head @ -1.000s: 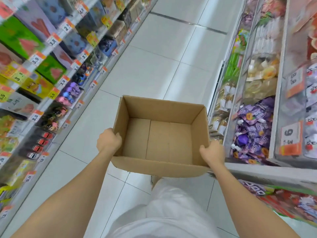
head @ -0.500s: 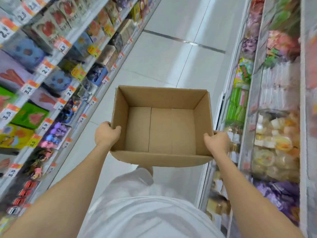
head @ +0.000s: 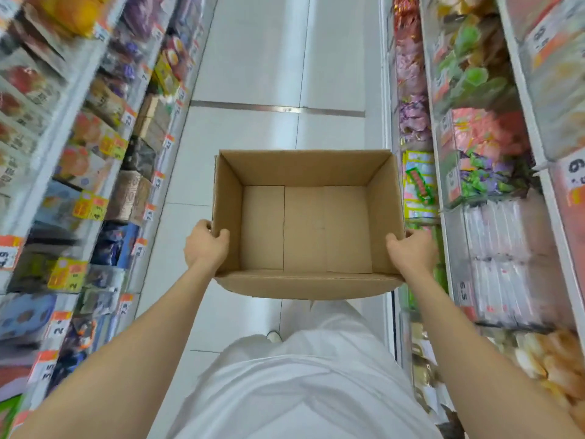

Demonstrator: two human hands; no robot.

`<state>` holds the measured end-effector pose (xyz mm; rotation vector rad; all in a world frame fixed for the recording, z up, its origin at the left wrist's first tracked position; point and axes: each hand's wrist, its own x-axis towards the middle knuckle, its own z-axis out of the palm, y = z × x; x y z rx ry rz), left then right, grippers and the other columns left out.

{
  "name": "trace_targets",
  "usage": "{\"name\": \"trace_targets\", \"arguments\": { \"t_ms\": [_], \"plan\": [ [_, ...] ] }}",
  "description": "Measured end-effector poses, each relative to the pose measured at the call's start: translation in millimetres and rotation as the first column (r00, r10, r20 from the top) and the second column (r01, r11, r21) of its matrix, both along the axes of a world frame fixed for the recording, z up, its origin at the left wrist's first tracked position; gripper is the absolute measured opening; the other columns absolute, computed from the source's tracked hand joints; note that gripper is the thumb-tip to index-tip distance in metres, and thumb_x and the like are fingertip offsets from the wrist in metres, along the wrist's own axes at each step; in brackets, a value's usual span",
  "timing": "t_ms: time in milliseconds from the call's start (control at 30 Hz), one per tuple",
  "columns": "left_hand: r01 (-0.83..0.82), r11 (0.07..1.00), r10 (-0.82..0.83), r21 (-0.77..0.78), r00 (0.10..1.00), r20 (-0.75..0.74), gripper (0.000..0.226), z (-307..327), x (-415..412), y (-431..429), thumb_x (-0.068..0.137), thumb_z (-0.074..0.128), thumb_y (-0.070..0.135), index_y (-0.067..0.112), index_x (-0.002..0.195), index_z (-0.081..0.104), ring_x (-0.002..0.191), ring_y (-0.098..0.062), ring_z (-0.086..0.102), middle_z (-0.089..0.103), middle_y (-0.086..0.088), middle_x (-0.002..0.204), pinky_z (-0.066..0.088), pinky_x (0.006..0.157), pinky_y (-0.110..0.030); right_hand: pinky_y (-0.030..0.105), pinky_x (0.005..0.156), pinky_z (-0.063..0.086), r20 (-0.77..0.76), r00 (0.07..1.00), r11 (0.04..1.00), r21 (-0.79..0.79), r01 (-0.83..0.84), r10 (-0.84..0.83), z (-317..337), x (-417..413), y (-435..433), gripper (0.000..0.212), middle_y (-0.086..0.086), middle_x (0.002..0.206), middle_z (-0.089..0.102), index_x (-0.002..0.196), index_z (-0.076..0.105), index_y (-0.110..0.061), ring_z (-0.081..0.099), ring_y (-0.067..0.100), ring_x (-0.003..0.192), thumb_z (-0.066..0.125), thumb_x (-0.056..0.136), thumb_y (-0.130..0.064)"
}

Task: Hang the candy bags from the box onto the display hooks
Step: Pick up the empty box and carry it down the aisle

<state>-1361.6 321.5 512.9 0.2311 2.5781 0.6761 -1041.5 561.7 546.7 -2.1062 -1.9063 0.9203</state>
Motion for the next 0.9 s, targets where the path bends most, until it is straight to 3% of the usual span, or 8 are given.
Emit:
{"name": "trace_targets", "arguments": {
  "t_ms": [100, 300, 467, 600, 700, 800, 900],
  "plan": [
    [0.036, 0.999, -0.036, 0.003, 0.999, -0.016, 0.018, -9.2, -57.7, 97.2, 0.089, 0.060, 0.033, 0.015, 0.092, 0.057, 0.084, -0.037, 0.065, 0.068, -0.005, 0.083, 0.055, 0.078, -0.044, 0.034, 0.051, 0.034, -0.035, 0.999, 1.000, 0.024, 0.020, -0.019, -14.3, -52.3, 92.0, 0.035, 0.011, 0.054, 0.048, 0.055, 0.044, -0.010, 0.051, 0.036, 0.059, 0.069, 0.080, -0.017],
    [0.031, 0.999, -0.033, -0.032, 0.998, -0.055, 0.020, 3.8, -168.0, 264.9, 0.092, 0.060, 0.031, 0.012, 0.090, 0.055, 0.077, -0.035, 0.064, 0.066, -0.008, 0.081, 0.053, 0.066, -0.042, 0.033, 0.058, 0.035, -0.031, 0.999, 1.000, -0.015, -0.023, 0.022, -6.8, -167.9, 268.4, 0.033, 0.007, 0.055, 0.055, 0.057, 0.051, -0.009, 0.058, 0.038, 0.068, 0.069, 0.082, -0.019],
    [-0.047, 0.999, 0.047, -0.011, 0.998, -0.041, 0.020, 8.9, -271.9, 376.0, 0.090, 0.059, 0.031, 0.012, 0.094, 0.058, 0.077, -0.034, 0.066, 0.068, -0.009, 0.082, 0.060, 0.071, -0.048, 0.033, 0.059, 0.036, -0.013, 0.996, 0.996, -0.015, -0.090, 0.090, 1.1, -283.4, 394.6, 0.027, 0.006, 0.057, 0.057, 0.061, 0.057, -0.004, 0.056, 0.037, 0.067, 0.068, 0.080, -0.019],
    [-0.056, 0.998, 0.054, -0.030, 0.997, -0.048, 0.020, -2.4, -373.1, 467.5, 0.093, 0.059, 0.031, 0.012, 0.093, 0.058, 0.075, -0.033, 0.065, 0.067, -0.010, 0.083, 0.050, 0.060, -0.038, 0.028, 0.049, 0.029, -0.020, 0.990, 0.990, -0.005, -0.143, 0.143, -4.0, -390.8, 491.1, 0.032, 0.003, 0.056, 0.054, 0.057, 0.048, -0.013, 0.053, 0.032, 0.060, 0.067, 0.082, -0.018],
    [-0.030, 0.999, 0.029, -0.030, 0.999, -0.041, 0.021, -10.3, -460.2, 538.5, 0.094, 0.058, 0.033, 0.012, 0.094, 0.057, 0.079, -0.035, 0.065, 0.067, -0.010, 0.086, 0.045, 0.060, -0.037, 0.027, 0.047, 0.027, -0.039, 0.991, 0.992, 0.011, -0.129, 0.130, -12.0, -474.8, 562.2, 0.038, 0.001, 0.053, 0.046, 0.054, 0.043, -0.017, 0.048, 0.030, 0.055, 0.068, 0.083, -0.017],
    [-0.026, 1.000, 0.026, -0.006, 0.999, -0.041, 0.020, 0.2, -541.0, 609.5, 0.095, 0.059, 0.033, 0.014, 0.097, 0.053, 0.087, -0.037, 0.064, 0.065, -0.009, 0.091, 0.054, 0.072, -0.044, 0.030, 0.049, 0.036, -0.018, 0.995, 0.995, 0.015, -0.101, 0.101, -8.9, -550.2, 627.9, 0.031, 0.006, 0.053, 0.053, 0.057, 0.051, -0.011, 0.058, 0.034, 0.058, 0.068, 0.082, -0.020],
    [0.025, 1.000, -0.025, -0.001, 0.996, -0.084, 0.018, 17.9, -611.7, 686.6, 0.095, 0.061, 0.028, 0.012, 0.092, 0.052, 0.084, -0.036, 0.059, 0.061, -0.010, 0.086, 0.044, 0.068, -0.040, 0.031, 0.051, 0.038, -0.017, 0.997, 0.996, 0.035, -0.076, 0.077, 3.6, -612.4, 692.3, 0.026, 0.012, 0.058, 0.059, 0.064, 0.060, -0.003, 0.061, 0.038, 0.063, 0.067, 0.081, -0.020]
  ]
}}
